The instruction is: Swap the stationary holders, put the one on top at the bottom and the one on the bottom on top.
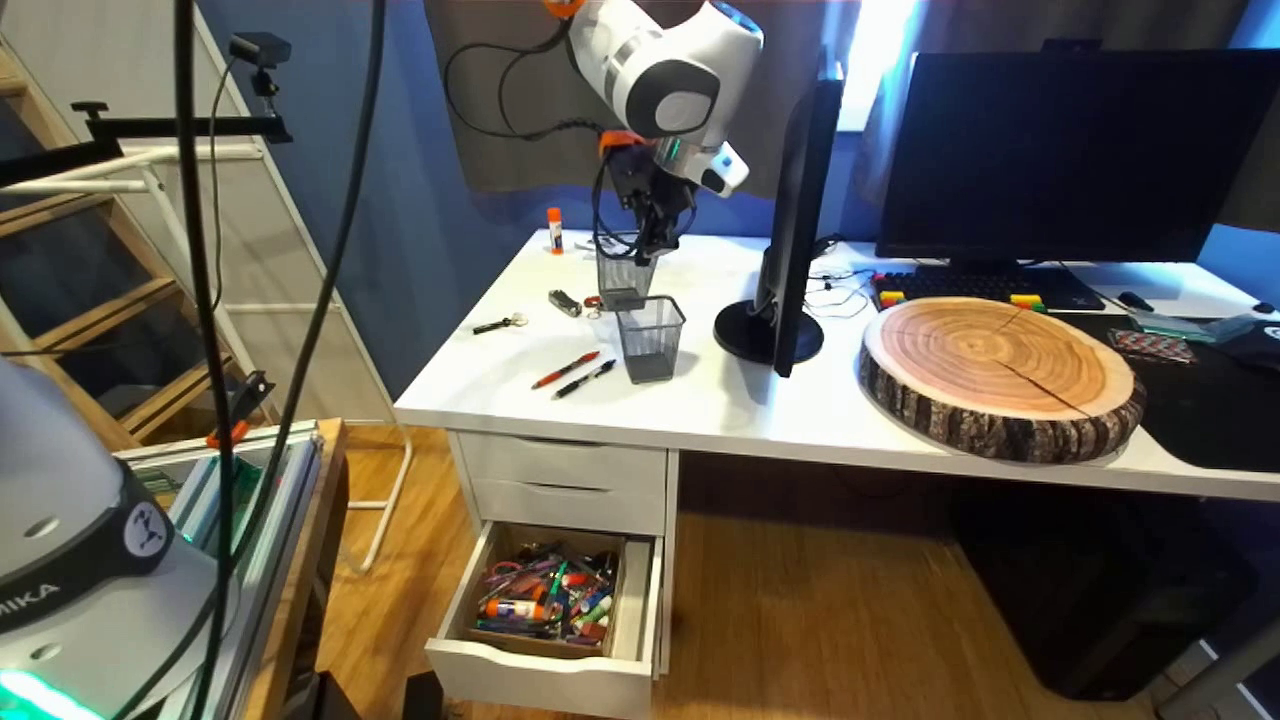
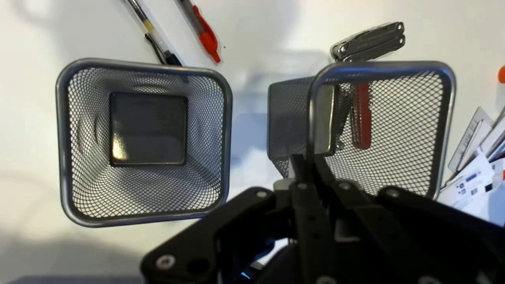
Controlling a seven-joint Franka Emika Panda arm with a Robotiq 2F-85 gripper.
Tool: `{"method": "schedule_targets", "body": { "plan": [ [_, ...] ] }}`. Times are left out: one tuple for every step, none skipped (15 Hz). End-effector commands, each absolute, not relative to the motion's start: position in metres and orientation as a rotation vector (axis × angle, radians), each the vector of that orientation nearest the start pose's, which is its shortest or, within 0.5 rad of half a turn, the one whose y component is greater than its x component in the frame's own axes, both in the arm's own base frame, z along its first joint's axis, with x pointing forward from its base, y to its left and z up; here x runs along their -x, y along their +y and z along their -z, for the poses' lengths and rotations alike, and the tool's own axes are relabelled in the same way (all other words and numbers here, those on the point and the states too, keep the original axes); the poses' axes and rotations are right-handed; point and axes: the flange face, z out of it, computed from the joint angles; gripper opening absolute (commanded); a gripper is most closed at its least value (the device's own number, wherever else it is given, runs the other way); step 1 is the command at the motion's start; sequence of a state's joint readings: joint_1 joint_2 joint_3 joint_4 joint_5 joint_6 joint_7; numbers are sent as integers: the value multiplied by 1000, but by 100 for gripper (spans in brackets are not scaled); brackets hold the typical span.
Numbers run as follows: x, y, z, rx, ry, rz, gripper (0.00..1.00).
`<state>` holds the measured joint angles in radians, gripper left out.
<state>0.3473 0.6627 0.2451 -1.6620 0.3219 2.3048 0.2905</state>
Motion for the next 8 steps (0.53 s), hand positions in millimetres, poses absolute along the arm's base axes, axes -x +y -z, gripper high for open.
{"method": "schedule_targets", "body": {
  "plan": [
    [-590,384,-225,2829,-38,-224,2],
    [-592,385,-222,2837,-36,-218,2],
    [-593,386,-220,2846,-34,-212,2],
    [-595,386,-218,2853,-33,-206,2],
    [-598,387,-216,2860,-31,-197,2],
    [-599,387,-214,2865,-30,-195,2],
    [-601,387,-212,2868,-30,-191,2],
    [-602,388,-209,2871,-30,-191,2]
  ]
}}
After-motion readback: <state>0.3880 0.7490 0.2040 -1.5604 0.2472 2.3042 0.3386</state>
